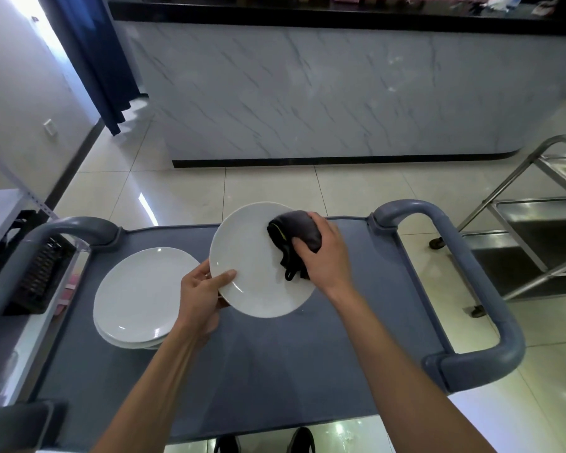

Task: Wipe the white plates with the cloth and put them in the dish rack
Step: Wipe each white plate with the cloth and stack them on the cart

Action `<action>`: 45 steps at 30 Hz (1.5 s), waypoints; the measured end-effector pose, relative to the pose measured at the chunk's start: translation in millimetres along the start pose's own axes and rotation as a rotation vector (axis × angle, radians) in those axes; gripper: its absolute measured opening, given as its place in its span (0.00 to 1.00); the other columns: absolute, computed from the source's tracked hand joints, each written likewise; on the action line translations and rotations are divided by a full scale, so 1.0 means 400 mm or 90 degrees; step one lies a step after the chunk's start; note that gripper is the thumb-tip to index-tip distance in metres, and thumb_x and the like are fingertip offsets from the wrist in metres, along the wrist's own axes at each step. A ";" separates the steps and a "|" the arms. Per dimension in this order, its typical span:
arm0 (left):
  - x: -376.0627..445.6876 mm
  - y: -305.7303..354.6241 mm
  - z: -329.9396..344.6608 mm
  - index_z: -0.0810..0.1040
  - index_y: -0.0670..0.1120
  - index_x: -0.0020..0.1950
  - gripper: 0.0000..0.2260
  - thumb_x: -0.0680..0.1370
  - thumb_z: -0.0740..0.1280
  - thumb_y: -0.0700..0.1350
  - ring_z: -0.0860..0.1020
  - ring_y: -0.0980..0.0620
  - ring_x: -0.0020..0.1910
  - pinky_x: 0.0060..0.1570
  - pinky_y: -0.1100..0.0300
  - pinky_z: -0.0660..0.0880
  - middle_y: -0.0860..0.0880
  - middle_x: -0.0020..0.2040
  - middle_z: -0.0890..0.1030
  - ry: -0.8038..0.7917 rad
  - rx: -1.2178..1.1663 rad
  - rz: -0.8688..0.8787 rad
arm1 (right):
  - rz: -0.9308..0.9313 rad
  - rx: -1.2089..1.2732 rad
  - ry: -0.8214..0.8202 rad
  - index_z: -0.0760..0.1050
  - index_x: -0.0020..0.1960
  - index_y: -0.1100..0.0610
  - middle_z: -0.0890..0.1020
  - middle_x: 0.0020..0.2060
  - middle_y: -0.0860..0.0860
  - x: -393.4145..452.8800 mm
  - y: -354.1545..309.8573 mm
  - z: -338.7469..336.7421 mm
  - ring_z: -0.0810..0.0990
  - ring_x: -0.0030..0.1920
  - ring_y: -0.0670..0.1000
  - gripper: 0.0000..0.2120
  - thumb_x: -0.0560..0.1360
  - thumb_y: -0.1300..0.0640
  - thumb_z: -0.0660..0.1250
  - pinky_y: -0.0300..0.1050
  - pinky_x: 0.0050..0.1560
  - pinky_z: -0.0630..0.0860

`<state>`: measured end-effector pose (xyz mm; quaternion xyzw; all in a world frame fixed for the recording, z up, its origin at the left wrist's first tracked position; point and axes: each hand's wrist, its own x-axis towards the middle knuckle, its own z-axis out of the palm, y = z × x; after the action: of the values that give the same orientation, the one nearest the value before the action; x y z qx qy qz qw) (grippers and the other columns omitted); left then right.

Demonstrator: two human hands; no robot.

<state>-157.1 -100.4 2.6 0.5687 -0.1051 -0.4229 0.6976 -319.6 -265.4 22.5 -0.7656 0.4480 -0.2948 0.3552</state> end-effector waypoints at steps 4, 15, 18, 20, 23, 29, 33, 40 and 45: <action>0.007 0.002 0.007 0.83 0.42 0.59 0.14 0.75 0.70 0.32 0.83 0.46 0.42 0.32 0.60 0.78 0.41 0.52 0.85 0.043 -0.071 0.009 | 0.093 0.142 0.010 0.69 0.72 0.44 0.76 0.55 0.38 -0.035 -0.003 0.008 0.76 0.51 0.36 0.30 0.73 0.53 0.75 0.21 0.47 0.68; 0.001 -0.010 0.020 0.81 0.42 0.60 0.15 0.75 0.69 0.33 0.83 0.48 0.42 0.32 0.59 0.78 0.44 0.54 0.85 0.058 -0.080 -0.005 | 0.202 0.358 0.087 0.75 0.66 0.45 0.84 0.50 0.43 -0.081 -0.014 0.021 0.84 0.45 0.40 0.27 0.71 0.62 0.74 0.36 0.41 0.80; 0.001 -0.001 0.008 0.82 0.42 0.60 0.14 0.75 0.70 0.33 0.83 0.46 0.46 0.35 0.58 0.79 0.43 0.53 0.85 0.038 -0.041 -0.014 | 0.192 0.382 0.096 0.77 0.66 0.46 0.84 0.49 0.42 -0.083 -0.005 0.013 0.84 0.43 0.39 0.27 0.70 0.63 0.74 0.32 0.36 0.78; 0.008 0.021 -0.001 0.82 0.42 0.57 0.11 0.75 0.69 0.35 0.83 0.45 0.45 0.35 0.57 0.78 0.44 0.50 0.86 0.020 0.000 -0.002 | 0.167 0.360 0.079 0.77 0.66 0.44 0.84 0.51 0.41 -0.079 0.003 -0.004 0.83 0.49 0.41 0.27 0.70 0.63 0.75 0.35 0.43 0.80; 0.042 0.084 -0.008 0.81 0.45 0.53 0.08 0.76 0.69 0.36 0.82 0.46 0.42 0.36 0.56 0.78 0.48 0.45 0.85 0.000 0.116 0.042 | 0.108 0.319 0.040 0.77 0.66 0.46 0.84 0.54 0.42 -0.065 0.010 -0.040 0.82 0.54 0.42 0.27 0.70 0.65 0.75 0.39 0.53 0.80; 0.087 0.180 0.021 0.82 0.52 0.55 0.06 0.79 0.70 0.47 0.84 0.45 0.46 0.37 0.52 0.80 0.49 0.47 0.86 -0.177 0.426 0.077 | 0.013 0.249 -0.028 0.77 0.66 0.47 0.83 0.56 0.43 -0.047 0.005 -0.085 0.81 0.56 0.43 0.28 0.70 0.67 0.75 0.38 0.56 0.79; 0.090 0.200 0.045 0.80 0.52 0.63 0.11 0.81 0.67 0.51 0.83 0.44 0.48 0.38 0.50 0.83 0.46 0.51 0.83 -0.238 0.555 0.070 | -0.040 0.212 -0.043 0.76 0.64 0.42 0.81 0.54 0.38 -0.040 -0.004 -0.094 0.79 0.56 0.42 0.27 0.71 0.66 0.74 0.33 0.52 0.77; 0.058 0.144 0.053 0.83 0.55 0.56 0.09 0.81 0.68 0.43 0.84 0.43 0.45 0.36 0.48 0.83 0.49 0.46 0.86 -0.149 0.378 0.087 | -0.104 0.077 0.013 0.71 0.71 0.45 0.74 0.66 0.44 -0.024 -0.004 -0.076 0.71 0.64 0.39 0.29 0.74 0.61 0.74 0.23 0.61 0.65; 0.035 0.087 0.053 0.83 0.49 0.54 0.06 0.80 0.69 0.40 0.85 0.48 0.39 0.31 0.53 0.81 0.49 0.42 0.86 -0.015 0.194 0.079 | -0.056 0.028 0.054 0.64 0.77 0.46 0.68 0.71 0.49 -0.038 0.019 -0.044 0.68 0.69 0.49 0.31 0.78 0.54 0.71 0.43 0.70 0.68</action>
<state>-145.3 -125.5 35.7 0.6553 -0.2106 -0.3650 0.6269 -343.1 -259.4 24.4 -0.7633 0.4223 -0.3519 0.3394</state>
